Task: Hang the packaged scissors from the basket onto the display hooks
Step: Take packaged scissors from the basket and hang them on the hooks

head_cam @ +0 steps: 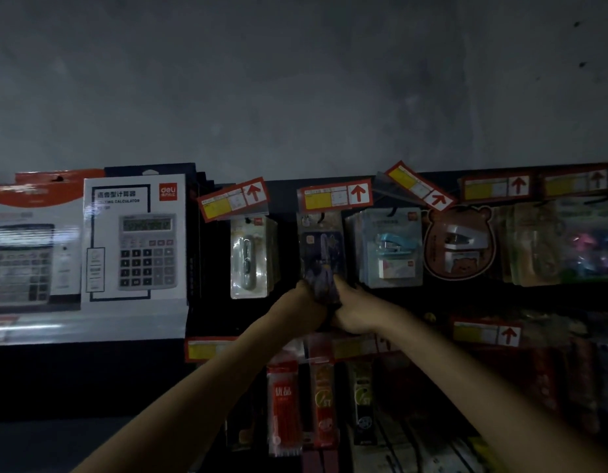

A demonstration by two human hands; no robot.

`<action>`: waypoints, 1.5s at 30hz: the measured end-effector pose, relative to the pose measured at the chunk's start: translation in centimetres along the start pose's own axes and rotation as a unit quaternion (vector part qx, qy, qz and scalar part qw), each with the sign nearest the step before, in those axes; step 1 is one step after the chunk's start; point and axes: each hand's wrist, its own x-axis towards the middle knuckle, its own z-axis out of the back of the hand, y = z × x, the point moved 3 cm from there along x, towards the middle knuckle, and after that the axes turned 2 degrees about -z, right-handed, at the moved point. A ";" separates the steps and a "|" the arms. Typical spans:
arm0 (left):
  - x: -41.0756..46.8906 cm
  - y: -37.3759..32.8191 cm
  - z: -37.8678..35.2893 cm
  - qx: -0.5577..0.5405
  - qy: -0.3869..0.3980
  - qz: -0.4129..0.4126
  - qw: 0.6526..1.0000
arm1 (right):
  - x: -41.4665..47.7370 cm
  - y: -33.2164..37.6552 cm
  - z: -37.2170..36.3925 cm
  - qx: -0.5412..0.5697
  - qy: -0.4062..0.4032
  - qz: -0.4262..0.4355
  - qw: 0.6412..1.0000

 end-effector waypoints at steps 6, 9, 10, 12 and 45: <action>-3.9 -0.6 0.8 0.097 -0.024 -0.072 0.992 | -1.4 -0.7 -0.2 -0.081 -0.012 0.034 0.996; -4.3 -1.2 1.5 0.150 -0.020 -0.136 0.979 | -1.0 -0.8 -0.1 -0.100 -0.026 0.057 0.993; -4.2 -1.4 1.7 0.182 -0.013 -0.153 0.971 | -0.7 -0.8 -0.1 -0.102 -0.022 0.056 0.993; -3.4 -1.1 1.8 0.274 0.007 -0.173 0.946 | -0.5 -0.7 -0.1 -0.108 -0.008 0.049 0.993; -0.8 -1.4 1.6 0.350 -0.008 -0.191 0.917 | -1.7 0.0 0.2 -0.051 -0.073 0.087 0.992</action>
